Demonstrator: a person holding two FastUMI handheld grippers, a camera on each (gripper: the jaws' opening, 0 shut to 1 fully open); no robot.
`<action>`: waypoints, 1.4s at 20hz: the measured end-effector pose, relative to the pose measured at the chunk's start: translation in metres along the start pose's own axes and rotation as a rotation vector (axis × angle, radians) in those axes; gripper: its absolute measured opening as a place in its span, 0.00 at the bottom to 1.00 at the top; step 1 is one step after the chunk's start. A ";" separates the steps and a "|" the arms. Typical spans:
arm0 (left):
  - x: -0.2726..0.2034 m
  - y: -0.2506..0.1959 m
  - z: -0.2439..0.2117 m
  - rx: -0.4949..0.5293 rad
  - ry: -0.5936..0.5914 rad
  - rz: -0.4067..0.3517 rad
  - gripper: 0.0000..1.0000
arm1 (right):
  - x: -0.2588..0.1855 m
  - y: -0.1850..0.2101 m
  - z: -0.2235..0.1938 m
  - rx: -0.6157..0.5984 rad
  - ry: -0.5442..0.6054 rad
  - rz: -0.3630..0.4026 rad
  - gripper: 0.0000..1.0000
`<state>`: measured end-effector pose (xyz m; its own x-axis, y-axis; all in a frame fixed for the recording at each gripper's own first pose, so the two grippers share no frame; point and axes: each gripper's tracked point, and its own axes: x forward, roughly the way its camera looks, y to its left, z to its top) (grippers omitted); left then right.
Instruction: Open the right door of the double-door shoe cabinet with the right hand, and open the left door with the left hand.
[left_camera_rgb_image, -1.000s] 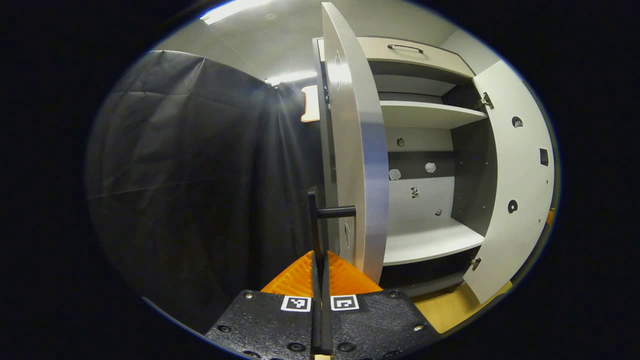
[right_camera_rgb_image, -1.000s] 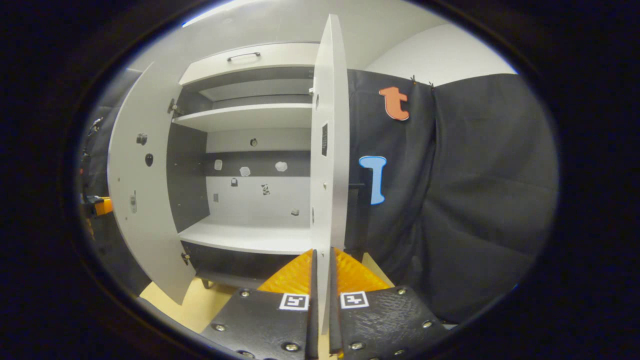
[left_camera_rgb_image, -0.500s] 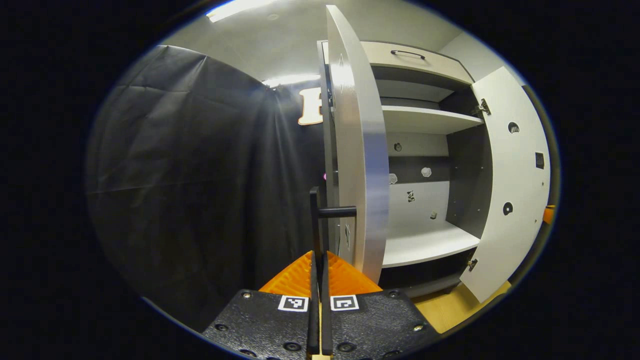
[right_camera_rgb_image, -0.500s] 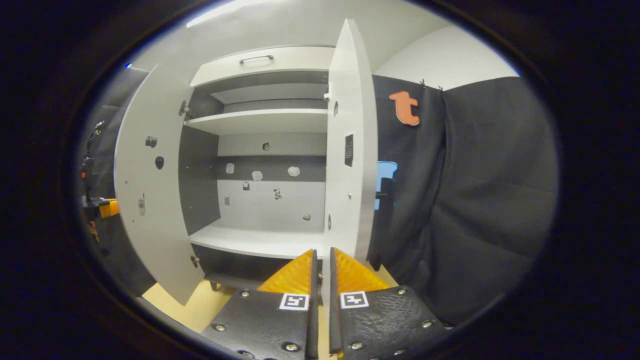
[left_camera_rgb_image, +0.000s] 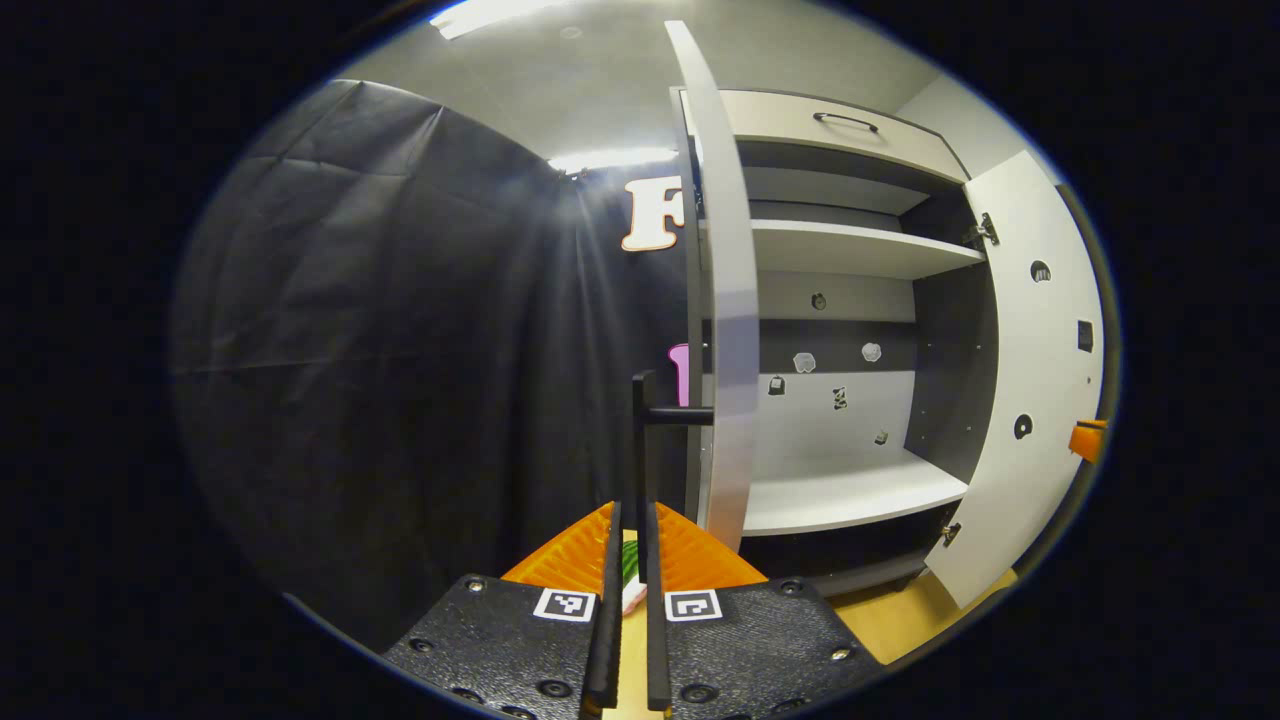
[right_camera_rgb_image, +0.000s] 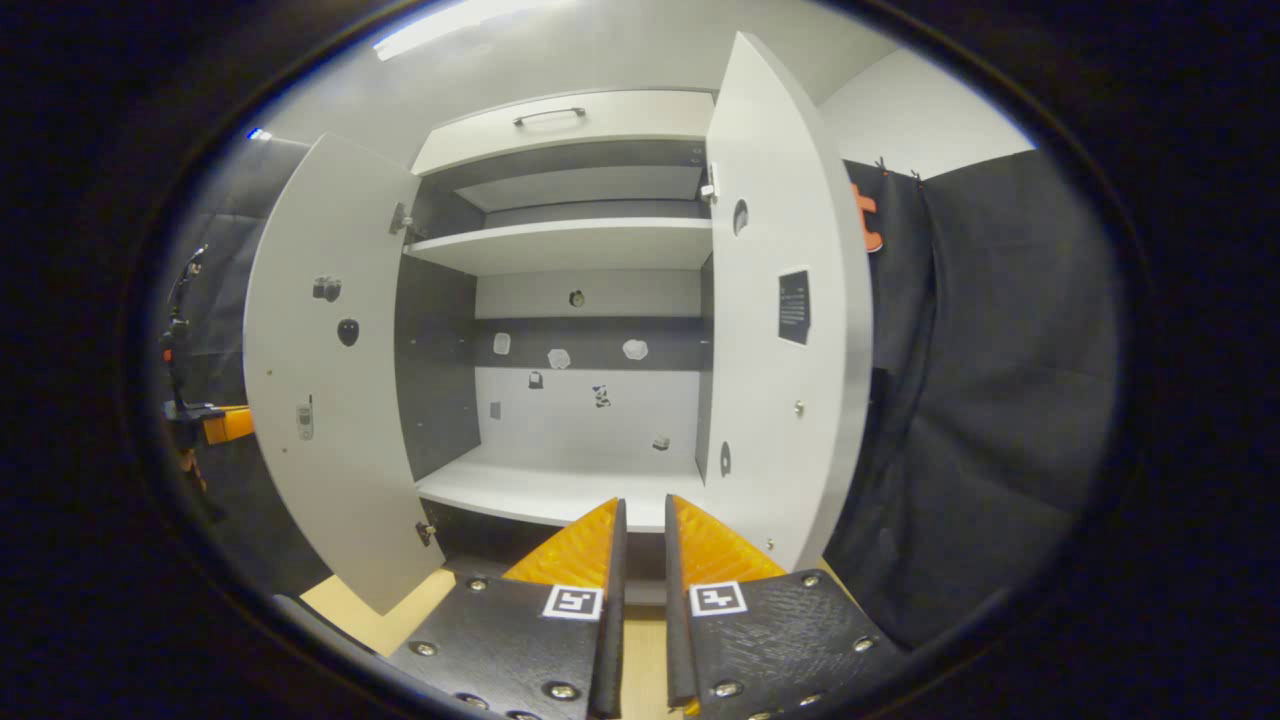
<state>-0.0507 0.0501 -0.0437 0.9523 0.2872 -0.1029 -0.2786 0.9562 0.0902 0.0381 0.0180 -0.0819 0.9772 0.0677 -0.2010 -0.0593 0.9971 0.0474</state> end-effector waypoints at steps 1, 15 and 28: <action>-0.001 0.000 0.001 0.016 -0.006 0.001 0.11 | 0.005 0.003 0.002 0.002 -0.007 0.006 0.20; -0.028 -0.023 0.040 -0.018 -0.058 -0.028 0.04 | 0.039 0.029 0.006 0.030 -0.019 0.071 1.00; -0.007 -0.135 0.075 -0.055 -0.143 -0.290 0.08 | 0.030 0.028 0.029 0.055 -0.072 0.059 1.00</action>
<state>-0.0100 -0.0851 0.0187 0.9997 -0.0046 0.0240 0.0040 0.9997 0.0238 0.0718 0.0472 -0.0581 0.9846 0.1212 -0.1256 -0.1074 0.9880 0.1108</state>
